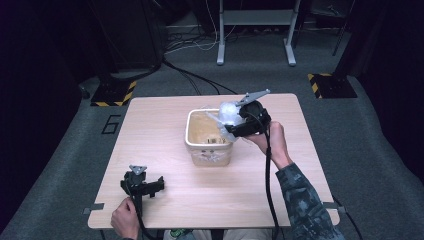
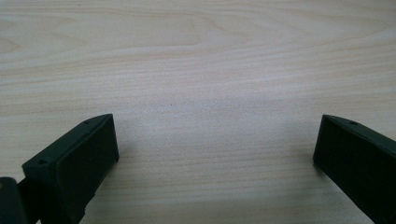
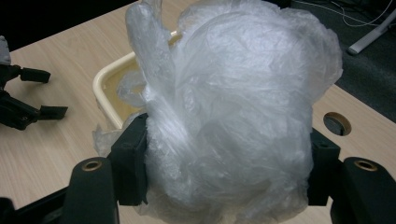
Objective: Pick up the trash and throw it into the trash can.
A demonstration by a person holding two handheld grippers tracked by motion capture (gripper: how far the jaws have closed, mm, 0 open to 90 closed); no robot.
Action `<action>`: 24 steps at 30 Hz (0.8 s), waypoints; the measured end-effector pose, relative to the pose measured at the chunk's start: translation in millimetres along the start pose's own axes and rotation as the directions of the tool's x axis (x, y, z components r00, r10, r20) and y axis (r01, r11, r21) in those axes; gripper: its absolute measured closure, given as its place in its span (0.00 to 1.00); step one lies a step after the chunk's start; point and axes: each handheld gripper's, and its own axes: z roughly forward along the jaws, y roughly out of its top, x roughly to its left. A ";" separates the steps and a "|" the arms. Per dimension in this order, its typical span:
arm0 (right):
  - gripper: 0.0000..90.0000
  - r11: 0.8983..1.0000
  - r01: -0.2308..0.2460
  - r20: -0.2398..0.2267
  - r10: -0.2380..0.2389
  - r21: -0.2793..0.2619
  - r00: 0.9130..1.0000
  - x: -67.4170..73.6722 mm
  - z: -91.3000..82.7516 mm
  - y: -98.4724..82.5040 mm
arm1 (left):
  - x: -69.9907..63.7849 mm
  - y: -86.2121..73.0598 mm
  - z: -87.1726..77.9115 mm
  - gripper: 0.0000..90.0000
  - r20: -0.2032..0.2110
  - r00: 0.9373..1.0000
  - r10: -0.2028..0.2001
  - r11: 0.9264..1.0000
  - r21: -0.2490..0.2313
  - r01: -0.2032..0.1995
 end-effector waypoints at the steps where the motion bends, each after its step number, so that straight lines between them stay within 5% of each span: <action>1: 0.37 1.000 0.009 -0.003 -0.009 -0.001 1.000 0.0 0.9 1.5 | 0.0 0.0 0.0 0.00 0.000 1.000 0.000 1.000 0.000 0.000; 24: 0.38 0.998 0.048 -0.020 -0.048 0.028 0.999 6.9 28.0 28.2 | -0.1 -0.1 0.1 0.00 -0.001 1.000 0.000 1.000 -0.002 0.000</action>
